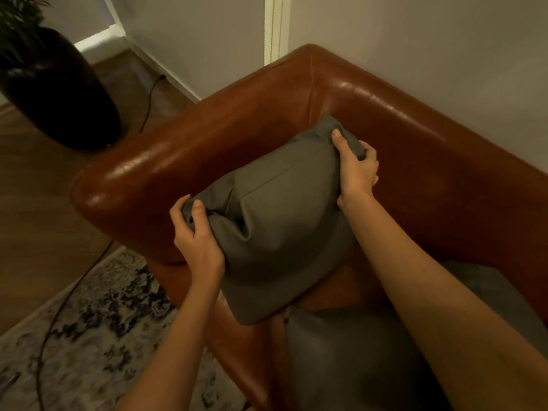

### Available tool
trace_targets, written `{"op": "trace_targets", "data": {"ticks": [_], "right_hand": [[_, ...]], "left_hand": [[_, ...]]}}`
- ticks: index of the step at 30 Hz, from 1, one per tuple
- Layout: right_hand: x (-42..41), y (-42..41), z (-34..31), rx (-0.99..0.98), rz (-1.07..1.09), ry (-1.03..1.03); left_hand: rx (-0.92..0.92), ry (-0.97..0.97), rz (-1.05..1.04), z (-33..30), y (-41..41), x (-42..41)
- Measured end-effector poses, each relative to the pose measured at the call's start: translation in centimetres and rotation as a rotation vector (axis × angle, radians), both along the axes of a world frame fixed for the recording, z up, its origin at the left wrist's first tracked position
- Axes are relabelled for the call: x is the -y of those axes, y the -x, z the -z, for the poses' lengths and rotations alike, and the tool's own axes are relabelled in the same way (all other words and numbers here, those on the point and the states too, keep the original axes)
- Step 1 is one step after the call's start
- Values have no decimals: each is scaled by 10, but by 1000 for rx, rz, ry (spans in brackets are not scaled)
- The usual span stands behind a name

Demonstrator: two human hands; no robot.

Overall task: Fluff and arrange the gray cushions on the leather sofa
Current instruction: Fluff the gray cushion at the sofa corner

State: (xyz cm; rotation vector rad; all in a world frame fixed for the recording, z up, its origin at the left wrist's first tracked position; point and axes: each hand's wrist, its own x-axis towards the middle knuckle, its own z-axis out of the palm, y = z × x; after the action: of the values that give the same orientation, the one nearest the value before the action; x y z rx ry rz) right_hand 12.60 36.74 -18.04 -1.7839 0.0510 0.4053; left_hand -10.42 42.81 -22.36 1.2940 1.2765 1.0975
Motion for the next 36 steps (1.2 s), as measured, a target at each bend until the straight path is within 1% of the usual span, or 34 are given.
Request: {"op": "trace_targets", "data": {"ticks": [5,8,10,12,14,17,20,23,25,27,30,33,36], "right_hand": [[-39,12,7,-19,-109,-44],[-58,22,17,15,-266,-31],[-68,27,24,48,-370,-5],[-76,30,30,108,-419,69],[-80,31,35,183,-429,137],[-82,24,40,224,-483,240],[-84,12,40,172,-568,316],[-82,4,31,75,-643,286],[-73,2,21,9,-691,250],[-53,3,12,-10,-723,234],[-10,6,4,-2,-685,239],[46,9,-4,71,-553,304],[115,14,-14,155,-443,382]], "left_hand": [[-48,54,-89,4,18,-45],[-99,108,-137,10,30,-70],[-159,101,-140,10,38,-78],[-198,73,-82,9,41,-78],[-225,44,22,11,42,-74],[-245,38,120,15,42,-73],[-254,87,173,12,40,-79],[-317,106,212,7,41,-82],[-370,119,225,2,41,-81],[-452,111,222,-5,43,-77],[-488,60,188,-15,43,-68],[-455,-114,201,-31,34,-47],[-385,-283,296,-51,11,-10]]}}
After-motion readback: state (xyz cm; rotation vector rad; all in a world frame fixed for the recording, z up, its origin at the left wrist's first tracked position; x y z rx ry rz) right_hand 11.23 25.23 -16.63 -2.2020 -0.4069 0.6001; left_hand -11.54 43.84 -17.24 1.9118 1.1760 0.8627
